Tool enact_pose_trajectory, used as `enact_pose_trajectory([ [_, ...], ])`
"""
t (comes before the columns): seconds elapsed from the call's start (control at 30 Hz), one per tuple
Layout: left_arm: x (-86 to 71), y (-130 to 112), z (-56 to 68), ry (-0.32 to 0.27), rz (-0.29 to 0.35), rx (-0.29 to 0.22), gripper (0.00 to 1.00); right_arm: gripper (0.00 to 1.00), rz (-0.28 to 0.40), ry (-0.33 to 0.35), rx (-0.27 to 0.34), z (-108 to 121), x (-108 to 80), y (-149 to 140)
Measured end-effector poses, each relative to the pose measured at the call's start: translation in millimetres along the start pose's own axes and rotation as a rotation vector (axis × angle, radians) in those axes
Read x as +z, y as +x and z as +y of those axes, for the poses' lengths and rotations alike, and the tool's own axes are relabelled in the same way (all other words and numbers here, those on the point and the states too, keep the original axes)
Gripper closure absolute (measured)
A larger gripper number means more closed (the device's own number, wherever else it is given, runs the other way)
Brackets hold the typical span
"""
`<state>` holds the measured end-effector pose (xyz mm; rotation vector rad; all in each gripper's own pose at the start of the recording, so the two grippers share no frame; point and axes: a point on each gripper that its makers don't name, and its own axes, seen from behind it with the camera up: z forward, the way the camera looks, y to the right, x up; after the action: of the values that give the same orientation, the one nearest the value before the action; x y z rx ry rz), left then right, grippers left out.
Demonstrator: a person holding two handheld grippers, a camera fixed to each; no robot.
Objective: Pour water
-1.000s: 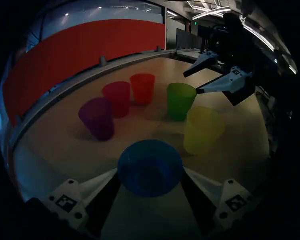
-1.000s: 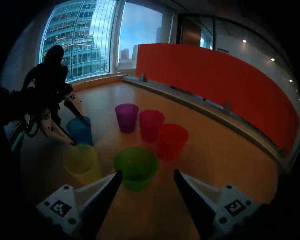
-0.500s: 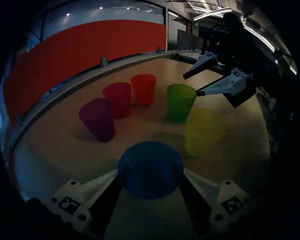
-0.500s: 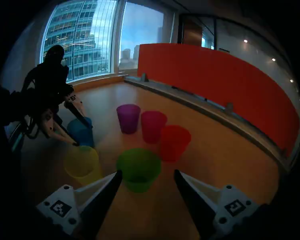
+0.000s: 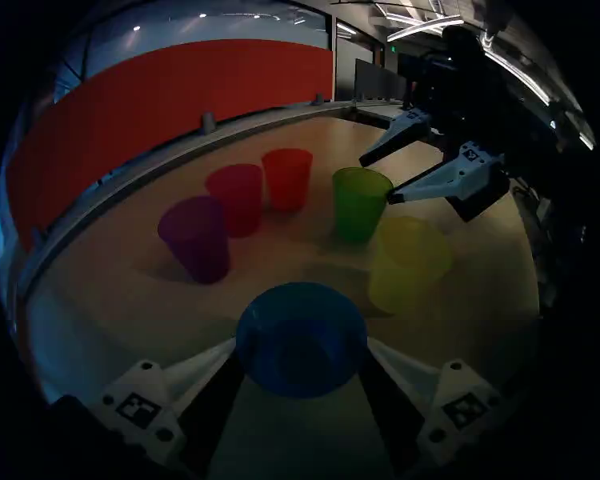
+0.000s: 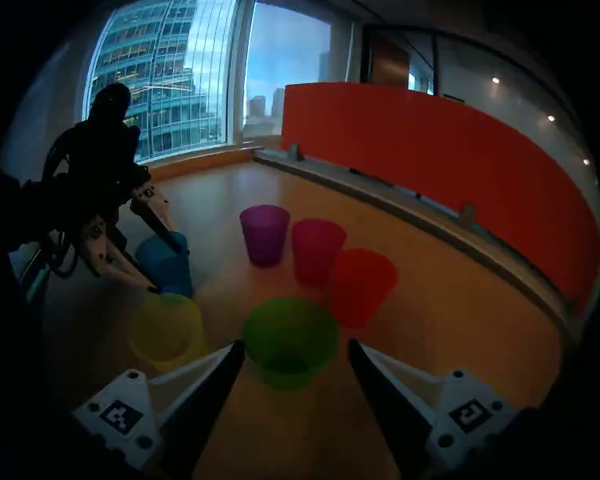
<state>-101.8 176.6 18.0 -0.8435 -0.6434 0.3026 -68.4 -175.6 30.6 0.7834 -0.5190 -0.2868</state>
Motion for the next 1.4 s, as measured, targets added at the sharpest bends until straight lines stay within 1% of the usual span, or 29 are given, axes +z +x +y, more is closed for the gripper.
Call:
enact_pose_trajectory([
  [0.3, 0.0, -1, 0.4, 0.004, -0.001, 0.005, 0.15, 0.0, -0.023, 0.012, 0.009, -5, 18.4, -4],
  [0.53, -0.1, -1, 0.1, 0.005, 0.001, 0.005, 0.14, 0.0, -0.044, 0.007, 0.007, -6, 27.8, -9],
  [0.6, -0.2, -1, -0.1, 0.005, 0.002, 0.005, 0.14, 0.01, -0.05, 0.004, 0.009, -5, 29.6, -10],
  [0.7, -0.4, -1, -0.4, 0.005, 0.003, 0.004, 0.15, 0.07, -0.051, -0.001, 0.009, -4, 31.4, -10],
  [0.9, -1.5, 0, -0.3, -0.001, 0.007, 0.002, 0.15, 0.08, -0.039, -0.003, 0.008, -5, 28.4, -6],
  [1.1, -6.0, 4, -5.4, 0.005, 0.02, -0.016, 0.15, 0.08, -0.028, -0.006, -0.001, -5, 18.2, 1],
  [1.3, -19.5, 17, -5.8, 0.014, 0.055, -0.027, 0.15, 0.08, -0.002, -0.014, -0.003, -5, 6.4, 12],
  [1.4, -27.9, 26, -7.1, 0.029, 0.079, -0.027, 0.15, 0.08, 0.017, -0.019, 0.0, -6, 0.6, 18],
])
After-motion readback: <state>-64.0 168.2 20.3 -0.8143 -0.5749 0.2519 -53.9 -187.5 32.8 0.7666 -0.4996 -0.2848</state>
